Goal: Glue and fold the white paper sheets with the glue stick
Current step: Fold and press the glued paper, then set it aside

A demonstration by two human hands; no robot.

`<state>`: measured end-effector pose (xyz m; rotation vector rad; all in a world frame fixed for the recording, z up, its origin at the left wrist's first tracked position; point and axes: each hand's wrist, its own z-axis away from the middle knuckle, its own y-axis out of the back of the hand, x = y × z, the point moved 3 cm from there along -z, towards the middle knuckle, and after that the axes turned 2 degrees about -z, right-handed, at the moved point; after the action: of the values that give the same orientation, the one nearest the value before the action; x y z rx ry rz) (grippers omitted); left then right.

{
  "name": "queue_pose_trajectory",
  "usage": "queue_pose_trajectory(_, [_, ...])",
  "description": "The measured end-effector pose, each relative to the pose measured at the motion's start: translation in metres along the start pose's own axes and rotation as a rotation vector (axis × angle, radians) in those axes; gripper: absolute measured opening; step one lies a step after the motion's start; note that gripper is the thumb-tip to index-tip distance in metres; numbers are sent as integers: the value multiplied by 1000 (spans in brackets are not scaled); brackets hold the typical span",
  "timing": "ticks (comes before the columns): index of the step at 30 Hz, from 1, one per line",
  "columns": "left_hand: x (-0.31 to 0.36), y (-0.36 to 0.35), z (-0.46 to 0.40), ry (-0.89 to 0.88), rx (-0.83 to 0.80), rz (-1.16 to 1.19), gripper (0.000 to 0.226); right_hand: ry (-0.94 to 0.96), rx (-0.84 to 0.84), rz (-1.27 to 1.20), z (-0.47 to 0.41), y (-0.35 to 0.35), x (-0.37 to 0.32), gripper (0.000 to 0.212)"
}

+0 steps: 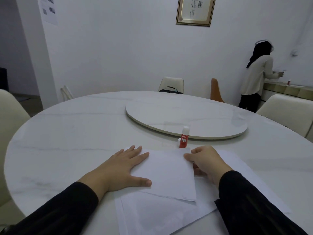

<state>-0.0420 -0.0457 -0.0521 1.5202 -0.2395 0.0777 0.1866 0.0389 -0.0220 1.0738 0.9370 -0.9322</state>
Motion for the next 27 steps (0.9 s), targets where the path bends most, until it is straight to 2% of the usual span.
queue_pose_trajectory(3, [-4,-2,-3,-14,7,12,109,8,-65,7,3,-1,2,11])
queue_pose_trajectory(5, [-11,-5,-11,-9,30,149,93,33,-58,21,4,0,0,9])
queue_pose_trajectory(7, [-21,0,-16,83,191,460,73,72,-32,19,4,5,-4,7])
queue_pose_trajectory(9, [-30,4,-9,129,372,692,65,95,-23,16,8,13,-10,10])
queue_pose_trajectory(11, [-33,9,-1,160,440,761,65,138,-29,25,14,24,-15,8])
queue_pose_trajectory(12, [-29,11,5,140,442,748,60,159,-24,13,18,32,-19,8])
queue_pose_trajectory(15, [-17,15,5,127,403,649,27,213,-2,-89,28,62,-27,12])
queue_pose_trajectory(17, [-14,14,3,143,367,602,22,235,29,-222,37,84,-34,6])
queue_pose_trajectory(20, [-14,10,3,190,300,492,36,286,143,-418,37,118,-42,17])
queue_pose_trajectory(24, [-11,10,1,184,262,386,42,277,398,-663,11,142,-31,34])
queue_pose_trajectory(26, [-12,10,1,171,266,378,41,198,531,-741,1,140,-22,25])
queue_pose_trajectory(27, [-13,9,0,167,266,376,40,146,547,-768,-7,136,-16,18])
